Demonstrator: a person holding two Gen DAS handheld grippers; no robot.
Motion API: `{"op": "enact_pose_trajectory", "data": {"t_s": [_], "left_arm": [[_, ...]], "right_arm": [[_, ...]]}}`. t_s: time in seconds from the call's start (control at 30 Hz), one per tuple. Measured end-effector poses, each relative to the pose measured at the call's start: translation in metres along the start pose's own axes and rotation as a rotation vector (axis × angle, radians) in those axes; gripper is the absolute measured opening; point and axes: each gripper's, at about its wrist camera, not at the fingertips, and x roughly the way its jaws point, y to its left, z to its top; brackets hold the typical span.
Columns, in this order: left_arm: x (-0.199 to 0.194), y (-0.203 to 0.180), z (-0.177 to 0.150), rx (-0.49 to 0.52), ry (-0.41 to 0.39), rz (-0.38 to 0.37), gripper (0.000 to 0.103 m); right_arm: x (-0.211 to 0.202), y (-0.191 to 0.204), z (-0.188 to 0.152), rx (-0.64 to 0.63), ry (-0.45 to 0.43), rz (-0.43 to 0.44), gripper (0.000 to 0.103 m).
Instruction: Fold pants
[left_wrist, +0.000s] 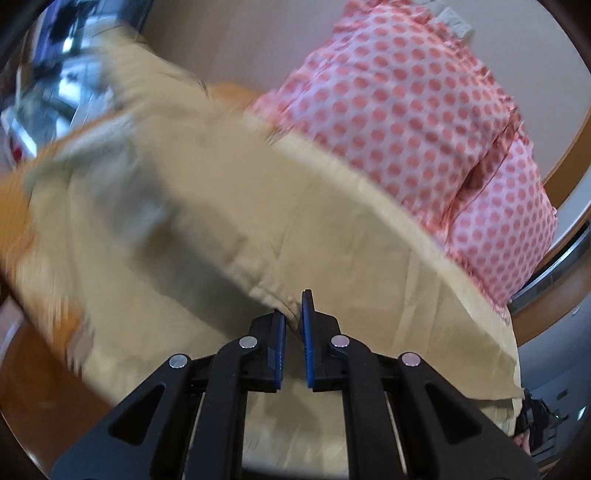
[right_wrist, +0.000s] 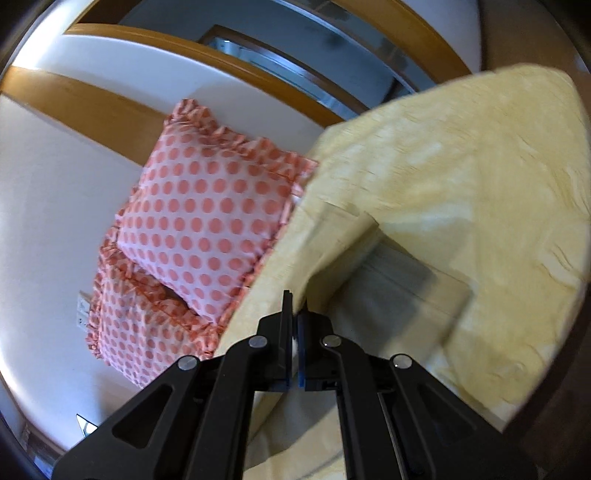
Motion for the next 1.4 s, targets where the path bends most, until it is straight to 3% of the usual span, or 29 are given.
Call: {"op": "enact_pose_trajectory", "data": {"t_s": [0.13,0.33,0.6,0.7,0.77,0.8,0.83,0.87,0.93,1.03,1.17,1.2,1.23,1.27,1.3,1.33,1.4], "left_arm": [[-0.005,0.014,-0.029,-0.030,0.009,0.001,0.008],[-0.011,0.011,-0.036,0.007,-0.010,-0.003,0.008],[-0.015,0.014,-0.040,0.031,-0.018,-0.011,0.008],[-0.012,0.016,-0.042,0.055,-0.011,-0.011,0.008],[-0.015,0.014,-0.047,0.091,-0.030,-0.013,0.009],[-0.018,0.013,-0.049,0.106,-0.036,-0.014,0.011],[-0.023,0.012,-0.051,0.132,-0.051,-0.013,0.014],[-0.028,0.012,-0.054,0.152,-0.064,-0.011,0.015],[-0.039,0.012,-0.060,0.186,-0.092,-0.010,0.017],[-0.055,0.016,-0.063,0.192,-0.146,-0.007,0.017],[-0.077,0.018,-0.055,0.174,-0.286,0.004,0.021],[-0.078,0.018,-0.051,0.177,-0.309,0.018,0.036],[-0.077,0.017,-0.045,0.179,-0.336,0.048,0.069],[-0.075,0.017,-0.040,0.178,-0.358,0.071,0.080],[-0.074,0.017,-0.037,0.180,-0.385,0.089,0.084],[-0.069,0.016,-0.032,0.194,-0.399,0.099,0.084],[-0.057,0.017,-0.024,0.217,-0.383,0.122,0.086]], "right_arm": [[-0.005,-0.010,-0.002,0.025,-0.005,-0.021,0.002],[-0.011,-0.027,-0.005,0.087,0.012,-0.076,0.002],[-0.026,-0.025,-0.012,0.045,0.000,-0.114,0.002],[-0.028,-0.022,-0.016,-0.014,0.016,-0.192,0.017],[-0.036,-0.017,-0.016,-0.046,0.010,-0.177,0.050],[-0.042,-0.014,-0.016,-0.070,-0.013,-0.194,0.056],[-0.051,-0.008,-0.015,-0.111,-0.057,-0.241,0.069],[-0.057,-0.005,-0.014,-0.144,-0.094,-0.275,0.070],[-0.062,-0.003,-0.009,-0.187,-0.126,-0.304,0.068],[-0.051,-0.014,-0.002,-0.170,-0.089,-0.319,0.057],[-0.041,-0.013,-0.008,-0.212,-0.090,-0.330,0.048],[-0.036,-0.011,-0.011,-0.219,-0.072,-0.314,0.046],[-0.032,-0.006,-0.014,-0.246,-0.074,-0.320,0.046],[-0.030,-0.003,-0.017,-0.271,-0.073,-0.326,0.041],[-0.027,-0.002,-0.019,-0.281,-0.066,-0.311,0.031],[-0.021,-0.005,-0.019,-0.270,-0.046,-0.281,0.012],[-0.017,-0.004,-0.020,-0.291,-0.057,-0.260,0.009]]}}
